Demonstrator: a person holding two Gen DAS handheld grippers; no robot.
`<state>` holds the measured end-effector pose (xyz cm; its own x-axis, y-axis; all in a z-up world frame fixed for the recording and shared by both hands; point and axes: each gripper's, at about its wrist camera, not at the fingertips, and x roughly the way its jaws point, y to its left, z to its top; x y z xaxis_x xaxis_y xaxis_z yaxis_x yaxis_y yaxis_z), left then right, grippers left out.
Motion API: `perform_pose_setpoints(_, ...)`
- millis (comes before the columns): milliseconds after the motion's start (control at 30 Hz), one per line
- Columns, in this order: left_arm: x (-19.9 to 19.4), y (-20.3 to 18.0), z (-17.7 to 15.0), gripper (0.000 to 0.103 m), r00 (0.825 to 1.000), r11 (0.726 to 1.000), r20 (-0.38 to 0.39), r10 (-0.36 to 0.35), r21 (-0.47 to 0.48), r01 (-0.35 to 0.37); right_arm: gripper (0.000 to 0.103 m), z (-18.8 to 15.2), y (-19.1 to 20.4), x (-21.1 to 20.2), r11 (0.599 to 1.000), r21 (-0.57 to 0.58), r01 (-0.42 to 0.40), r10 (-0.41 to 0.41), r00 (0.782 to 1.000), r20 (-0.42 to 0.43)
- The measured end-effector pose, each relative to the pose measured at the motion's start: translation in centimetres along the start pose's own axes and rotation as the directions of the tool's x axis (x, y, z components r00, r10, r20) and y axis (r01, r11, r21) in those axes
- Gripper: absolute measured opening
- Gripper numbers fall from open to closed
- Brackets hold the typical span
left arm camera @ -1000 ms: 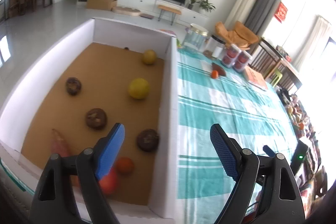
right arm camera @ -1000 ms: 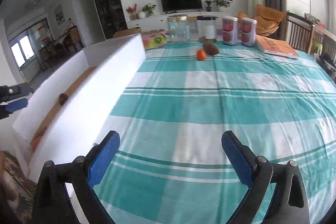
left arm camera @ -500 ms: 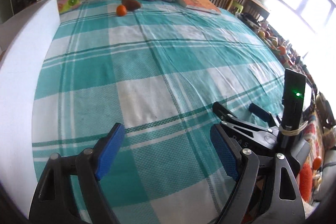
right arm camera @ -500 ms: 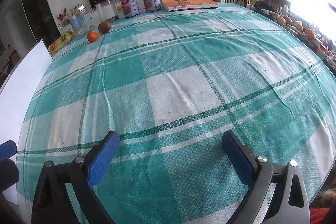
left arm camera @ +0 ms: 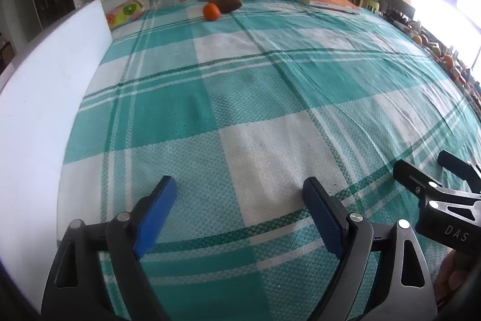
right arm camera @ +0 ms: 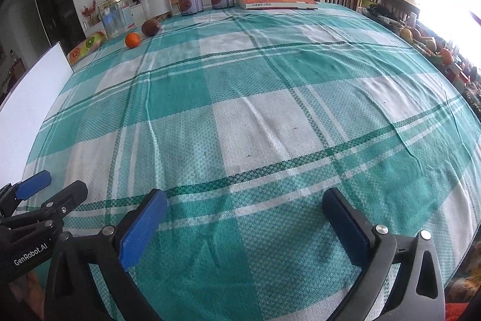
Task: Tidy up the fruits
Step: 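Withdraw both open tools from the box back over the tablecloth, then close the left tool around the small orange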
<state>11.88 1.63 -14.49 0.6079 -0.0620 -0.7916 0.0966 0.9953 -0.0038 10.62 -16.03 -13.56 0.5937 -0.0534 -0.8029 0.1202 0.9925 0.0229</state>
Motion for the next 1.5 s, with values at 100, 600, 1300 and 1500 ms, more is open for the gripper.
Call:
perform_pose_setpoints(100, 0.1, 0.1, 0.1, 0.090, 1.000, 1.000, -0.001, 0.002, -0.004, -0.002, 0.103, 0.0, 0.1, 0.0, 1.000, -0.003, 0.003, -0.003, 1.000, -0.002)
perform_pose_setpoints(600, 0.5, 0.6, 1.2, 0.093, 0.998, 0.999, -0.066, 0.000, -0.040, -0.003, 0.103, 0.0, 0.2, 0.1, 1.000, -0.007, 0.006, -0.006, 1.000, -0.005)
perform_pose_setpoints(1300, 14.5, 5.7, 21.3, 0.091, 0.999, 0.984, 0.020, 0.045, -0.174, -0.040, 0.103, 0.1, 0.5, 0.4, 0.999, -0.028, 0.027, -0.028, 0.999, -0.018)
perform_pose_setpoints(1500, 17.0, 6.3, 22.6, 0.055, 0.998, 0.980, 0.022, 0.060, -0.190, -0.054, 0.103, 0.2, 0.5, 0.5, 0.999, -0.031, 0.029, -0.030, 0.999, -0.021)
